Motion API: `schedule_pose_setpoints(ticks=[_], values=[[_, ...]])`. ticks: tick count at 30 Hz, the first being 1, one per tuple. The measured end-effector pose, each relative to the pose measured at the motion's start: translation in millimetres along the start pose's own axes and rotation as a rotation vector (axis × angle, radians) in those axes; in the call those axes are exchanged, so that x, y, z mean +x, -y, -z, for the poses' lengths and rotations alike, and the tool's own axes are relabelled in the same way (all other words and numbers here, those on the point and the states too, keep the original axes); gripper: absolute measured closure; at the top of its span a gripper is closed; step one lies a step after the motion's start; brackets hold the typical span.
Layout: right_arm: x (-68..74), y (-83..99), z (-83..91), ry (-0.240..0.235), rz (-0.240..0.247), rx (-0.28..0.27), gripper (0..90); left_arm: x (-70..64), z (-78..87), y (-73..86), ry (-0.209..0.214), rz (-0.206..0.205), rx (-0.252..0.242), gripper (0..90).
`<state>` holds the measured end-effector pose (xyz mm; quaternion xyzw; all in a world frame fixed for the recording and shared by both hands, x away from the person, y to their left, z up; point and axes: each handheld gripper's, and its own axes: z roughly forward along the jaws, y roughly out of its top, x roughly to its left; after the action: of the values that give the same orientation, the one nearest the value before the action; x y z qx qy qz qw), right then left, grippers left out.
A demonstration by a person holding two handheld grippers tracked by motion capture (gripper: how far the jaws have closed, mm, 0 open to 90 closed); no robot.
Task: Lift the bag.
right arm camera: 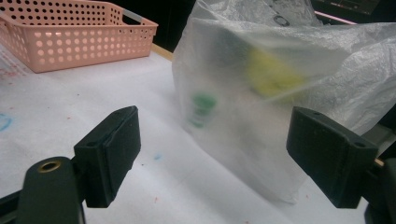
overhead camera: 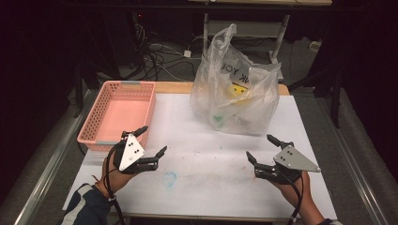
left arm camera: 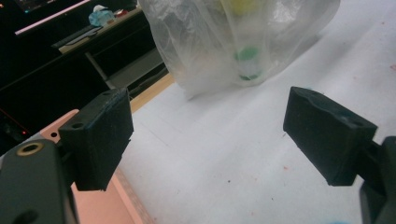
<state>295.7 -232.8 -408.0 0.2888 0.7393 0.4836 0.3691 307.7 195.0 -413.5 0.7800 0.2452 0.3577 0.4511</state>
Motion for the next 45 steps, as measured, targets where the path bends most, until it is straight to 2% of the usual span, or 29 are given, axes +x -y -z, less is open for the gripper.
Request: schedule_pose_setpoints(ticks=[9,15,20,24,32,34,36,39,45], values=[[9.1,7.7,4.1,-0.012,0.025,0.008,18.4,-5.7,11.2,12.4,-0.011,-0.023,0.014,15.8],[14.1,15.1,5.1,-0.022,0.035,0.027,17.9,-7.8,16.3,21.9,-0.020,-0.023,0.010,15.8],[18.2,21.6,6.0,-0.025,0.049,0.044,17.7,-10.7,17.2,32.4,-0.014,-0.045,0.050,15.8],[21.5,28.5,7.2,-0.038,0.025,0.054,17.7,-12.4,18.2,40.1,-0.005,-0.047,0.080,15.8],[28.7,42.3,10.3,-0.053,0.021,0.090,17.7,-16.3,23.4,55.1,0.020,-0.047,0.123,15.8],[30.2,45.8,11.5,-0.055,0.020,0.101,17.8,-17.8,25.4,58.8,0.028,-0.036,0.132,15.8],[32.1,49.0,12.6,-0.066,0.015,0.112,17.8,-19.1,27.3,61.0,0.031,-0.035,0.142,15.8],[35.8,51.4,12.7,-0.076,0.035,0.129,17.7,-20.2,28.2,62.0,0.032,-0.030,0.146,15.8],[36.1,48.7,12.7,-0.079,0.038,0.110,17.7,-21.5,28.1,61.9,0.036,-0.037,0.156,15.8]])
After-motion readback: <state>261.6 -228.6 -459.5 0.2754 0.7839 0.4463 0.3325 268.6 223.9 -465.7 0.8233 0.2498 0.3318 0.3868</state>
